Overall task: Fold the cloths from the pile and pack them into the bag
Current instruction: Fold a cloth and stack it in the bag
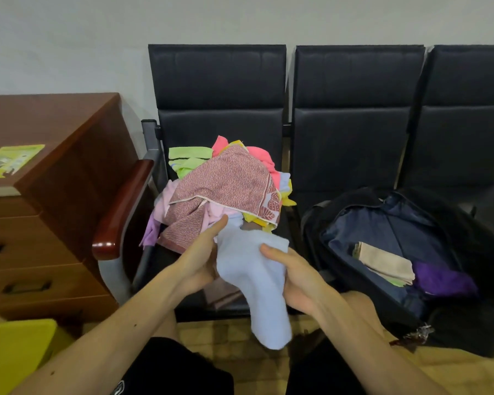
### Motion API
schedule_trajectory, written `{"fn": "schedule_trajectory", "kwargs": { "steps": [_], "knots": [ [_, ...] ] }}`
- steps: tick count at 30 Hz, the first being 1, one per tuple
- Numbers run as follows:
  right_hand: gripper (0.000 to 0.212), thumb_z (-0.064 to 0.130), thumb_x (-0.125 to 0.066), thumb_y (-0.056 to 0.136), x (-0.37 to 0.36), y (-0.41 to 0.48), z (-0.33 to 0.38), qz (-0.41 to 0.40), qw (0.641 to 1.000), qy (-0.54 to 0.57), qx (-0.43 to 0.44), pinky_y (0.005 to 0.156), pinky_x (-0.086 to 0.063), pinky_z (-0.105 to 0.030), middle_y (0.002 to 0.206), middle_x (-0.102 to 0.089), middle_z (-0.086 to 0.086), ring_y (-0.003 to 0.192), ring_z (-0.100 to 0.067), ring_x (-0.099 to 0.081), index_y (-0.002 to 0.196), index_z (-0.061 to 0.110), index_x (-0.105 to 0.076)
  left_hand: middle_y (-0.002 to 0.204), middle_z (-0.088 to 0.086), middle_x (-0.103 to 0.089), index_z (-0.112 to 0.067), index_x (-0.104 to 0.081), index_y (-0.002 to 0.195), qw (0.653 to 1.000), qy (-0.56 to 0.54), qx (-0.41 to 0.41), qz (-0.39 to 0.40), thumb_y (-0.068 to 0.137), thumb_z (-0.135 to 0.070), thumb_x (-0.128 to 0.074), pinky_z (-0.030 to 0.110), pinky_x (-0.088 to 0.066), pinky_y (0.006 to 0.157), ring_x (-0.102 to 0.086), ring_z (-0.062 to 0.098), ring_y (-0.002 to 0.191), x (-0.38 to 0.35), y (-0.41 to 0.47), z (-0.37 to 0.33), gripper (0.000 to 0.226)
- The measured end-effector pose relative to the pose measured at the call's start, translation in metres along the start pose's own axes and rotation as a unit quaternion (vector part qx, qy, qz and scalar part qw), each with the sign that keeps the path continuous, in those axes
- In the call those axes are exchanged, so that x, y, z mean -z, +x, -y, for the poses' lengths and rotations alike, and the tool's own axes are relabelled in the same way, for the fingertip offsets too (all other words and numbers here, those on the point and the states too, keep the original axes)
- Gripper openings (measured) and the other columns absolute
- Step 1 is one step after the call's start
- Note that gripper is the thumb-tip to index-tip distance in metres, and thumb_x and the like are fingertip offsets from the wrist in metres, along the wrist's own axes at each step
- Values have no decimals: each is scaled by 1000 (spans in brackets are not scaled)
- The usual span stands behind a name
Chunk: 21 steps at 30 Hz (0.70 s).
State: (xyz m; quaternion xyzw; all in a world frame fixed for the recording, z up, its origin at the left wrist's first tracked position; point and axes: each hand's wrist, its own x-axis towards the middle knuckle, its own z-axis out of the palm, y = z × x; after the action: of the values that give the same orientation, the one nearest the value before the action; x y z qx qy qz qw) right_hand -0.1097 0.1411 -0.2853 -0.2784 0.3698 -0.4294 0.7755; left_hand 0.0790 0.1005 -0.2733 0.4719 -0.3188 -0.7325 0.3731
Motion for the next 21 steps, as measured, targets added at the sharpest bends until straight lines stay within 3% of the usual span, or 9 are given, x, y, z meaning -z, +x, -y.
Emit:
{"fn": "schedule_trajectory", "kwargs": {
  "steps": [3,5,8,10,13,15,18,21],
  "knots": [
    [36,17,-61,96,2,-1,8,-9,1000,-20,15,96,-53,-45,128,-65,-17,118,-33,-63,131,12,-61,115,10,-73,-12,-73,120,996,-68,17,54,97,-48,-51,32,-57,81,-70,22,104,-3,-3,9,47],
    [35,16,-61,96,3,-2,12,-8,999,-32,27,92,-56,-42,127,-66,-16,117,-32,-64,131,10,-61,113,12,-73,-12,-70,123,994,-85,13,70,91,-35,-63,29,-58,69,-71,19,93,-5,-4,13,40],
    [32,14,-62,95,8,-3,15,-31,996,-80,38,90,-57,-40,121,-69,-16,113,-29,-66,126,4,-63,126,12,-67,-25,-41,145,998,-60,-13,30,73,-7,-76,32,-59,65,-72,22,96,3,1,18,81],
    [29,14,-66,93,13,-3,16,-71,987,-139,39,87,-58,-39,114,-72,-17,107,-27,-69,118,0,-67,124,10,-69,-32,-35,146,1000,2,-26,12,74,1,-75,33,-59,68,-72,25,99,5,3,19,89],
    [23,16,-69,91,16,-2,18,-99,974,-203,31,75,-59,-33,102,-75,-12,96,-23,-73,109,2,-70,128,12,-66,-30,-38,147,999,33,-25,-1,77,3,-75,37,-58,78,-70,30,106,5,3,22,86],
    [23,17,-70,90,18,-1,17,-109,969,-223,12,71,-58,-30,99,-76,-8,92,-20,-74,110,5,-70,130,11,-64,-28,-41,146,999,39,-10,-10,81,4,-74,35,-59,76,-70,29,106,7,4,25,79],
    [29,18,-71,90,24,4,16,-111,960,-256,-31,74,-58,-33,103,-76,-8,95,-22,-73,116,6,-67,130,14,-61,-24,-39,148,998,52,26,-12,84,8,-69,36,-60,73,-72,29,101,9,7,26,76],
    [33,7,-70,89,20,4,38,-60,956,-285,-43,86,-58,-40,113,-73,-13,105,-28,-70,121,3,-65,125,14,-64,-23,-30,153,995,99,9,1,80,20,-64,37,-61,78,-70,28,102,-1,3,6,91]
  ]
}}
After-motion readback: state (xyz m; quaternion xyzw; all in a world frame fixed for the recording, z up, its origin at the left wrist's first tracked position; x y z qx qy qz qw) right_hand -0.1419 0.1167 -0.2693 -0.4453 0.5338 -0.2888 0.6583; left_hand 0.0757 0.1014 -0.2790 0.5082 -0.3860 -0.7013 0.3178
